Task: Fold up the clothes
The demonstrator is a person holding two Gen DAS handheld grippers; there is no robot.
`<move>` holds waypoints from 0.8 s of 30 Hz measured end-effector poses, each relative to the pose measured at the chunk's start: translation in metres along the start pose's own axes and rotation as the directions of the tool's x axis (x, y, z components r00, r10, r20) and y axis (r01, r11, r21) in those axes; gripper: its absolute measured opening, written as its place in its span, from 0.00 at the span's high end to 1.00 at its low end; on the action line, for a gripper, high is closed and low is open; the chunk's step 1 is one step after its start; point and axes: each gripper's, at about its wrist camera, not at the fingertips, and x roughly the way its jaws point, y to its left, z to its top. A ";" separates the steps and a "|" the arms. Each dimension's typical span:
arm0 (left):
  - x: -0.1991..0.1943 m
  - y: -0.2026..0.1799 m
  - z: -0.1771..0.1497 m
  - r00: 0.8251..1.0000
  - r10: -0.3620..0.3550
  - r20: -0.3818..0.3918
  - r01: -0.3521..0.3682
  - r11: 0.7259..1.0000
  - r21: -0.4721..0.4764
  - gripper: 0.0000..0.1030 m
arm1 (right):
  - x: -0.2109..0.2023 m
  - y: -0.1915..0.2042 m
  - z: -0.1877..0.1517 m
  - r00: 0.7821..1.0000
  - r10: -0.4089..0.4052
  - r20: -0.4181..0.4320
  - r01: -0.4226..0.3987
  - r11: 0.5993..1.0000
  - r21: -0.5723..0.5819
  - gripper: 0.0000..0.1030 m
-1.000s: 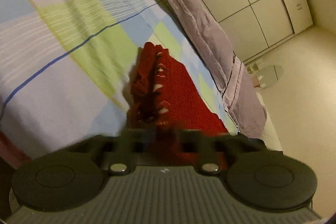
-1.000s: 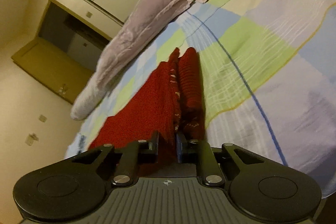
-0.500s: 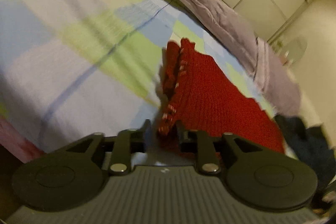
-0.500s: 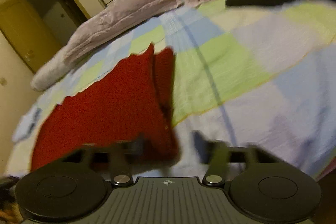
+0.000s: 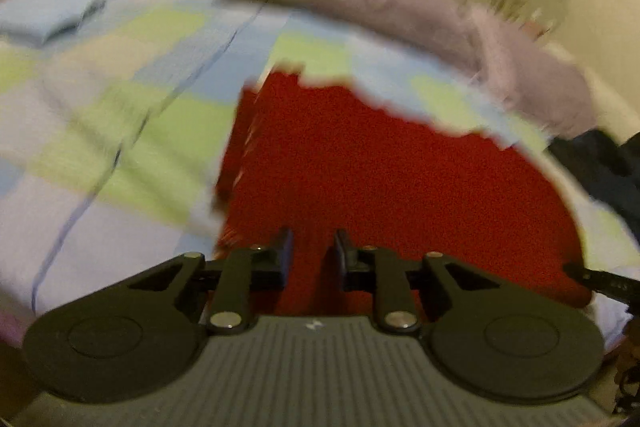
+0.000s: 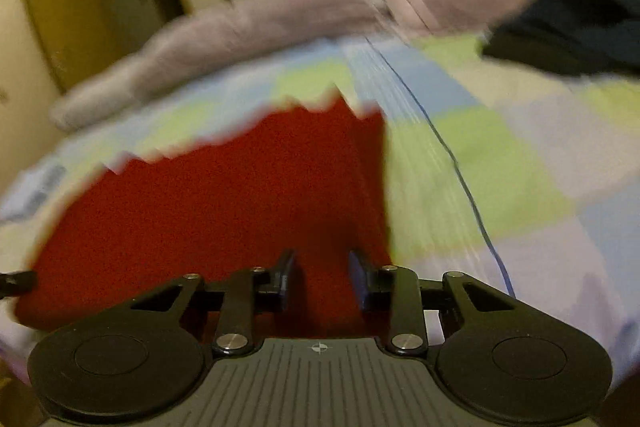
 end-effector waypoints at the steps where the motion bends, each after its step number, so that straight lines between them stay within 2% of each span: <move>1: 0.001 0.000 0.000 1.000 0.007 -0.005 -0.007 1.000 -0.004 0.89 | -0.001 0.000 -0.002 1.000 0.001 0.007 -0.001 1.000 -0.005 0.73; 5: -0.011 -0.008 0.008 0.999 0.034 -0.003 -0.034 0.999 -0.010 0.89 | -0.011 0.011 0.007 0.999 -0.031 -0.013 0.030 0.999 -0.039 0.72; 7: -0.011 -0.013 0.007 0.998 0.056 -0.002 -0.056 0.998 0.009 0.78 | -0.017 0.017 0.011 0.999 -0.048 -0.015 0.048 0.997 -0.054 0.72; 8: -0.010 -0.015 0.006 0.998 0.069 -0.002 -0.069 0.997 0.019 0.76 | -0.018 0.020 0.009 0.998 -0.058 -0.008 0.058 0.996 -0.072 0.72; 9: -0.009 -0.018 0.005 0.997 0.082 -0.003 -0.082 0.996 0.030 0.76 | -0.019 0.023 0.008 0.998 -0.068 -0.001 0.068 0.994 -0.090 0.72; 12: -0.006 -0.024 0.002 0.993 0.120 -0.003 -0.120 0.991 0.060 0.75 | 0.000 0.025 -0.002 0.993 -0.101 -0.057 0.093 0.987 -0.130 0.71; 17: -0.022 -0.039 0.000 0.989 0.147 0.009 -0.147 0.987 0.067 0.72 | -0.011 0.035 -0.004 0.991 -0.124 -0.045 0.116 0.984 -0.136 0.70; 19: -0.029 -0.042 -0.004 0.989 0.148 0.014 -0.149 0.986 0.072 0.70 | -0.018 0.037 -0.005 0.991 -0.129 -0.037 0.123 0.984 -0.128 0.56; 20: -0.032 -0.044 -0.006 0.989 0.150 0.014 -0.150 0.986 0.077 0.69 | -0.022 0.039 -0.006 0.991 -0.132 -0.032 0.128 0.984 -0.125 0.34; 21: -0.035 -0.046 -0.008 0.989 0.150 0.011 -0.150 0.985 0.079 0.69 | -0.025 0.040 -0.007 0.990 -0.136 -0.027 0.132 0.984 -0.121 0.26; 24: -0.041 -0.050 -0.014 0.988 0.153 0.000 -0.152 0.984 0.089 0.69 | -0.028 0.042 -0.012 0.990 -0.135 -0.040 0.129 0.985 -0.118 0.26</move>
